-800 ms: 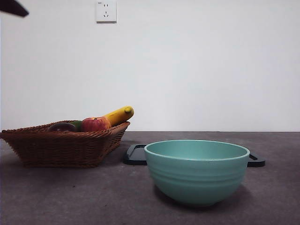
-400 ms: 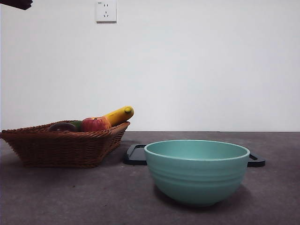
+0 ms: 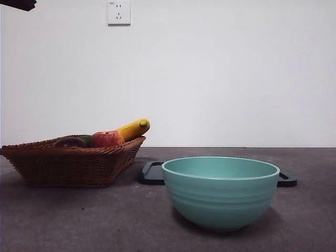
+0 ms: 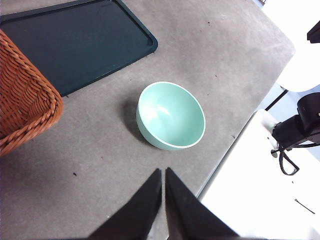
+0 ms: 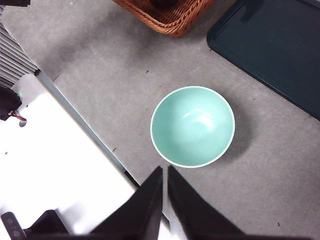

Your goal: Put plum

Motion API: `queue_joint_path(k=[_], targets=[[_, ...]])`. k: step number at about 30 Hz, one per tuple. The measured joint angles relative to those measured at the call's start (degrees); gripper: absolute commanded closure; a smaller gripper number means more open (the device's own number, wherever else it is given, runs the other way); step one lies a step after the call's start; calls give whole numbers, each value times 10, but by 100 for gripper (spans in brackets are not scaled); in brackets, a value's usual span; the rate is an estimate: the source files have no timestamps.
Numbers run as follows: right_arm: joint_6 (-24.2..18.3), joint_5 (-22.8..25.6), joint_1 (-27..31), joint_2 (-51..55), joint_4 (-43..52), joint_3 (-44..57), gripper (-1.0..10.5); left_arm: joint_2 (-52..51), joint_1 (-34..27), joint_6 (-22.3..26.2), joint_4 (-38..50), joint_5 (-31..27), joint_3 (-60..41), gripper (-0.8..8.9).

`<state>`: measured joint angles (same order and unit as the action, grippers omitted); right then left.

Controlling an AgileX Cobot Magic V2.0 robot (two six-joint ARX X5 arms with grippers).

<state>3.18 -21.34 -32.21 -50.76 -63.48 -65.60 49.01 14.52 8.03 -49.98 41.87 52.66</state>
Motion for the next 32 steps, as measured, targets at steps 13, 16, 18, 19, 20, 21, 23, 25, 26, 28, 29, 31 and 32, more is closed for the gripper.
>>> queue_joint_path(k=[13, 16, 18, 19, 20, 21, 23, 25, 26, 28, 29, 31, 32], targets=[[0, 0, 0, 0, 0, 0, 941, -75, -54, 40, 137, -62, -1, 805], [0, 0, 0, 0, 0, 0, 941, -123, -91, 46, 233, -104, -16, 805], [0, 0, 0, 0, 0, 0, 941, -160, -113, 47, 289, -143, -44, 805], [0, 0, 0, 0, 0, 0, 941, -177, -121, 47, 306, -160, -57, 805], [0, 0, 0, 0, 0, 0, 941, -196, -129, 48, 330, -187, -78, 805], [0, 0, 0, 0, 0, 0, 941, -213, -137, 48, 349, -212, -98, 805], [0, 0, 0, 0, 0, 0, 941, -247, -152, 48, 383, -254, -147, 805], [0, 0, 0, 0, 0, 0, 941, -274, -161, 47, 399, -281, -188, 805], [0, 0, 0, 0, 0, 0, 941, -291, -165, 47, 405, -291, -214, 805], [0, 0, 0, 0, 0, 0, 941, -316, -170, 47, 414, -303, -252, 805], [0, 0, 0, 0, 0, 0, 941, -332, -174, 46, 416, -312, -276, 805], [0, 0, 0, 0, 0, 0, 941, -353, -177, 45, 416, -316, -309, 805], [0, 0, 0, 0, 0, 0, 941, -365, -179, 45, 416, -317, -330, 805]])
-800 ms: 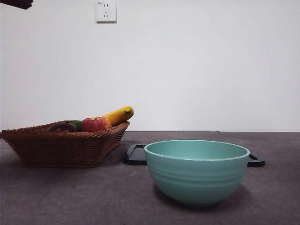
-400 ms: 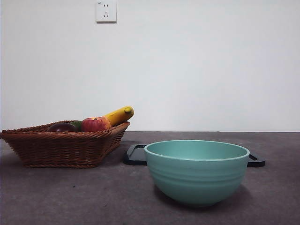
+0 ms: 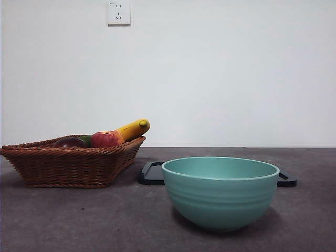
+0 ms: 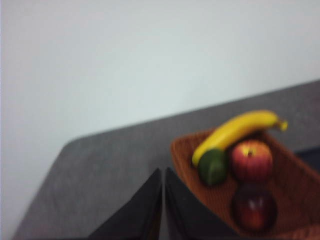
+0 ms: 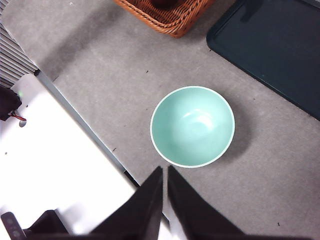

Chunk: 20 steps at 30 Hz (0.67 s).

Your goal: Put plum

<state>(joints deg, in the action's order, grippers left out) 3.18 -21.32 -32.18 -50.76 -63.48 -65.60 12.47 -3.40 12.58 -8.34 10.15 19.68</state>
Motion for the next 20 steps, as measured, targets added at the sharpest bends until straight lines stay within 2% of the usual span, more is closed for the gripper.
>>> queue_joint_path(k=[9, 20], targets=[[0, 0, 0, 0, 0, 0, 941, -60, -7, -11, -4, -43, -110, 805], [0, 0, 0, 0, 0, 0, 941, -118, -7, -14, -14, -71, -168, 805]])
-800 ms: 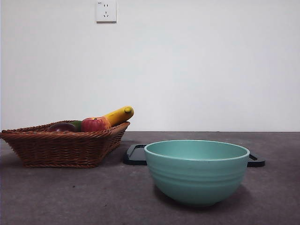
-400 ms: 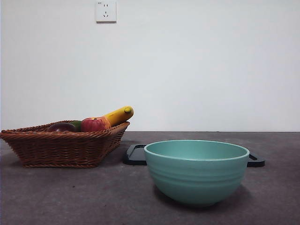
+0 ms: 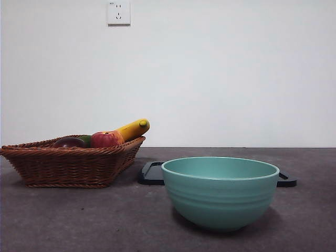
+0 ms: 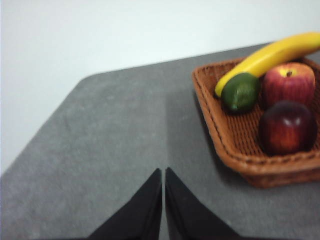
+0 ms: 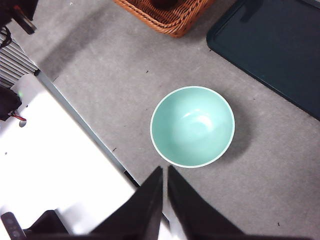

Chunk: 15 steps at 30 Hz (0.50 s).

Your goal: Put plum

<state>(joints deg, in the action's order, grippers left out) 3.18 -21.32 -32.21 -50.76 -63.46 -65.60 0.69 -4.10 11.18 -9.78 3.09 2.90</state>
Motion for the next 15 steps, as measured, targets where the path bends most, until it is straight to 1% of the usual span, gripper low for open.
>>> queue_joint_path(k=[3, 15], targets=[[0, 0, 0, 0, 0, 0, 941, -4, 0, -1, -25, -1, -3, 805], [0, 0, 0, 0, 0, 0, 941, -4, 0, -10, -28, -3, -3, 805]])
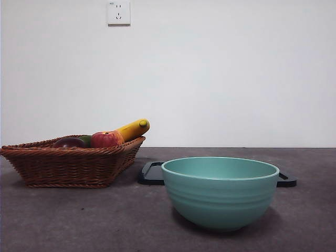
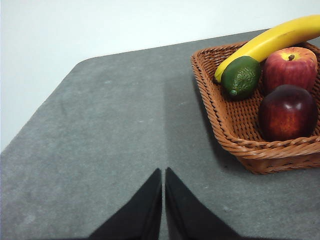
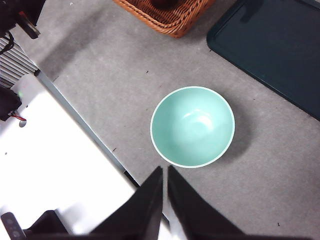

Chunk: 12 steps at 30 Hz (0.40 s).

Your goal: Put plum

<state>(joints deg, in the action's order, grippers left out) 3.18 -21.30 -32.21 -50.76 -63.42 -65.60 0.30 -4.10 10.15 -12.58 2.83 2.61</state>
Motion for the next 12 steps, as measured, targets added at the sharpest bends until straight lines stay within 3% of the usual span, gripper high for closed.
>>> queue_joint_path(k=[12], targets=[[0, 0, 0, 0, 0, 0, 941, 0, 0, -4, 0, 0, 0, 805]])
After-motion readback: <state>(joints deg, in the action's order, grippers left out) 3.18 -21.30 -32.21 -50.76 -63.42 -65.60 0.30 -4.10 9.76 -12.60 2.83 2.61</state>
